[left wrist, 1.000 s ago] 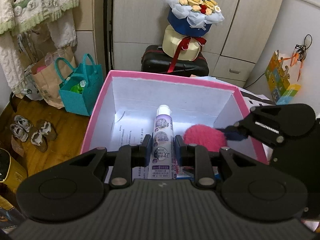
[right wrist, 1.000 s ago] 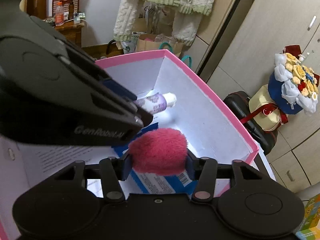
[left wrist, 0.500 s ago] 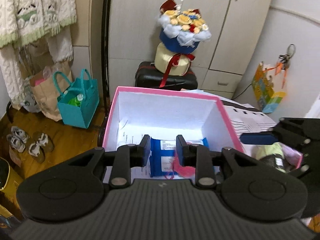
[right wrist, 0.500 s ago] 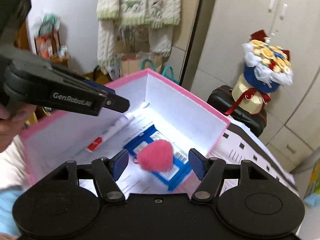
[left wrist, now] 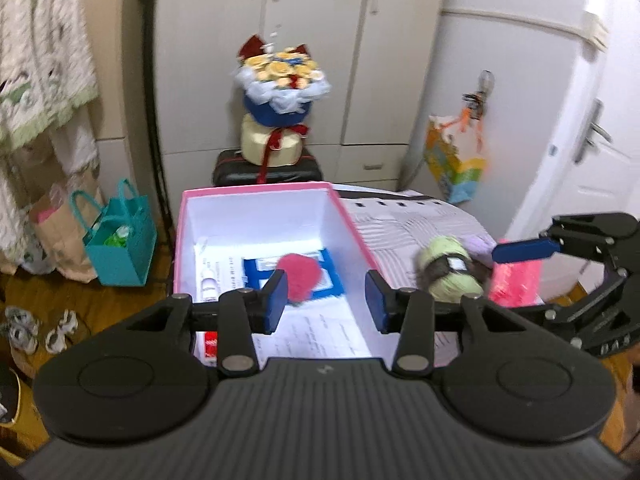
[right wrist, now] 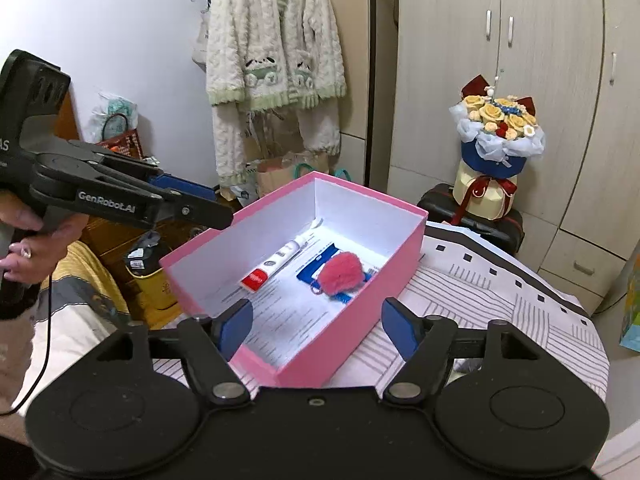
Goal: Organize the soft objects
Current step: 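Move both tools back toward the pink red envelope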
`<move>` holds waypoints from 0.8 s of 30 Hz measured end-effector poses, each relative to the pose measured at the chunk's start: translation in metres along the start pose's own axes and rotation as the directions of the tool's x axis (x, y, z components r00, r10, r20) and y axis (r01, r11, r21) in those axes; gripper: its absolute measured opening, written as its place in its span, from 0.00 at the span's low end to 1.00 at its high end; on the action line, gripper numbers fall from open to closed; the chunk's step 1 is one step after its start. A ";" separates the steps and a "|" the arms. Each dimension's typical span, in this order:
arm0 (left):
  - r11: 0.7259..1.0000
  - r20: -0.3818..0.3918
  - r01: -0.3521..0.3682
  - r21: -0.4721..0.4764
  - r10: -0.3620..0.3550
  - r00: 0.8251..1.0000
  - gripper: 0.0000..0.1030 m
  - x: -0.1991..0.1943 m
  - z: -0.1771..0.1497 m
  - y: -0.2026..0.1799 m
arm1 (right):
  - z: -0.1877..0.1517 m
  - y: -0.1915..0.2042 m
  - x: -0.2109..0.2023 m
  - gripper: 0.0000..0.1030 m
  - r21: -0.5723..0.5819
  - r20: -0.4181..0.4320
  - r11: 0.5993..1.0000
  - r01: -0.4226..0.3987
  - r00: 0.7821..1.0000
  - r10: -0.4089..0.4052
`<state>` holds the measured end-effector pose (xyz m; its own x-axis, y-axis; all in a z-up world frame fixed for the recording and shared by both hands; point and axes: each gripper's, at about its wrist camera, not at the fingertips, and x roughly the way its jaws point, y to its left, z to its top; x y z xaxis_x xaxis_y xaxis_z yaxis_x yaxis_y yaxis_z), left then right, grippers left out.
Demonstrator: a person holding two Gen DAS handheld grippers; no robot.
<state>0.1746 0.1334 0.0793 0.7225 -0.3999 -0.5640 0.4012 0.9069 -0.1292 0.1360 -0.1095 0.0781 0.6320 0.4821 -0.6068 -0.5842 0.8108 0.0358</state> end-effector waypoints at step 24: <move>0.939 -0.200 0.279 0.200 -0.240 0.950 0.58 0.028 -0.043 -0.136 | -0.137 -0.049 -0.078 0.82 0.139 -0.033 0.984 0.114 0.993 -0.110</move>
<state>0.1163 0.0046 0.0461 0.4773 -0.5706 -0.6683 0.6909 0.7136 -0.1158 0.0459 -0.2325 0.0152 0.6755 0.3788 -0.6326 -0.4322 0.8985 0.0765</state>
